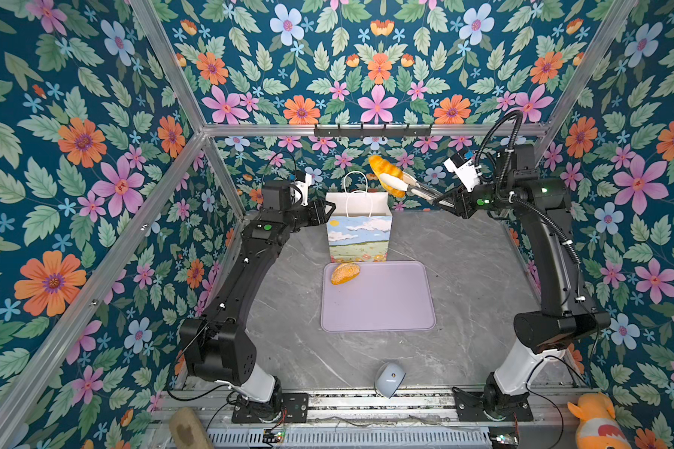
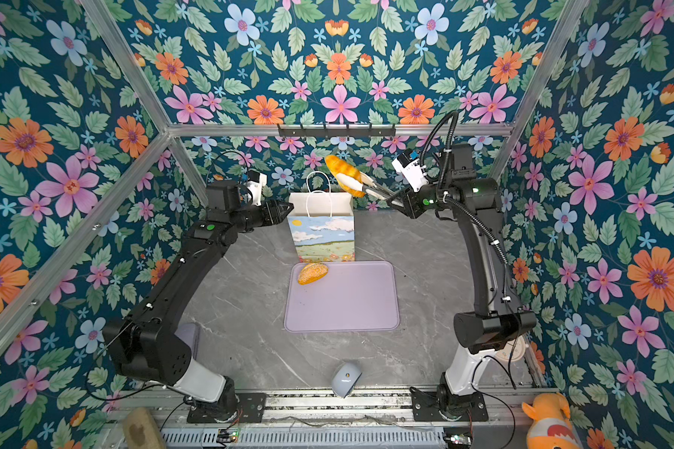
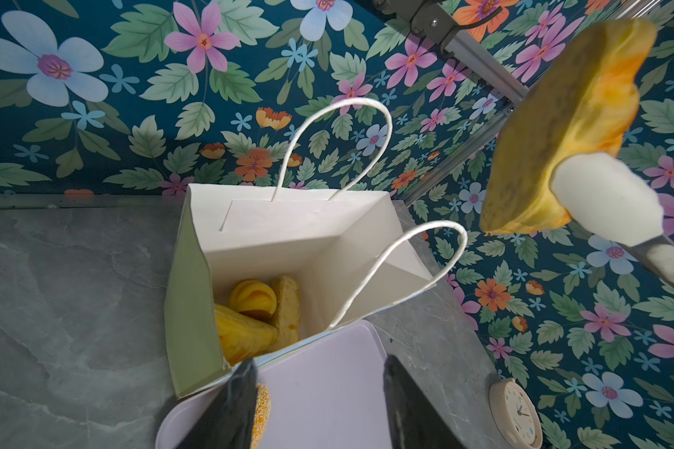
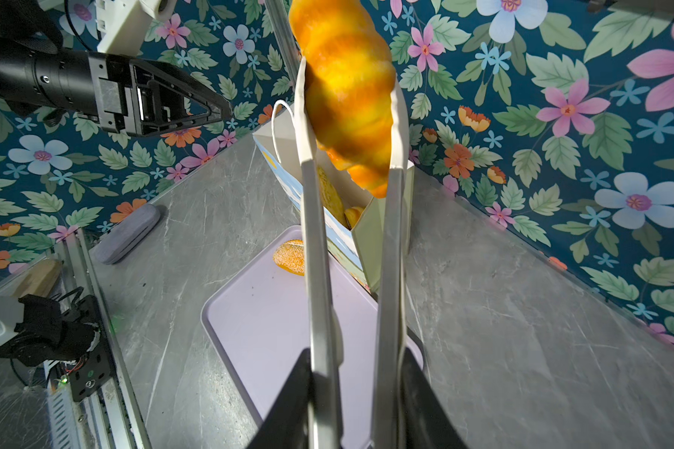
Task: Place the fake bread into the paper bag
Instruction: 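Carry the croissant up to the bag opening with right gripper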
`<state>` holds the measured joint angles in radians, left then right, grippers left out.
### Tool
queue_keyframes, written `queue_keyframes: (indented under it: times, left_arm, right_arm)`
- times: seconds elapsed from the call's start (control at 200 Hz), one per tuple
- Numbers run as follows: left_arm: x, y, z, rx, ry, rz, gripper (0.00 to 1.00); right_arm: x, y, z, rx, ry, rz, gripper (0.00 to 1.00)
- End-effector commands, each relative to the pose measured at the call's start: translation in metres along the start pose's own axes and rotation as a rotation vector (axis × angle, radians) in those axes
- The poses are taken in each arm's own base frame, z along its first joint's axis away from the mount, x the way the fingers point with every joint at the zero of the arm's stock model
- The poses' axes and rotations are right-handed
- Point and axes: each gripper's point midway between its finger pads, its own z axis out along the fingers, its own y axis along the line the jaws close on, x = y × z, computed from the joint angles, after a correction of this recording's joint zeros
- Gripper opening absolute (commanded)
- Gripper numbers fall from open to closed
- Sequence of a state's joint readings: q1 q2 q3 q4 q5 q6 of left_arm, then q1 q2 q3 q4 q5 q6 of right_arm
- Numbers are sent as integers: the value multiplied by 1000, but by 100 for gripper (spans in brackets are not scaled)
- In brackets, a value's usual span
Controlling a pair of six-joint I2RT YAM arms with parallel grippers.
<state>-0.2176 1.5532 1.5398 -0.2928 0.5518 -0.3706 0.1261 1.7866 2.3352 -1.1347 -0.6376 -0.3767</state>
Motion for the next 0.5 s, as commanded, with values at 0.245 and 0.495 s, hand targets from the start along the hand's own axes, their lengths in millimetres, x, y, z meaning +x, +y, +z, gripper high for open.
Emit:
queue_keyframes:
  times: [0.245, 0.495]
  left_arm:
    - [1, 3, 2, -10, 4, -21, 53]
    - [6, 5, 8, 0, 27, -53, 53]
  right_arm:
    - [-10, -6, 20, -74, -24, -73, 31]
    - [-1, -3, 37, -152, -8, -53, 32]
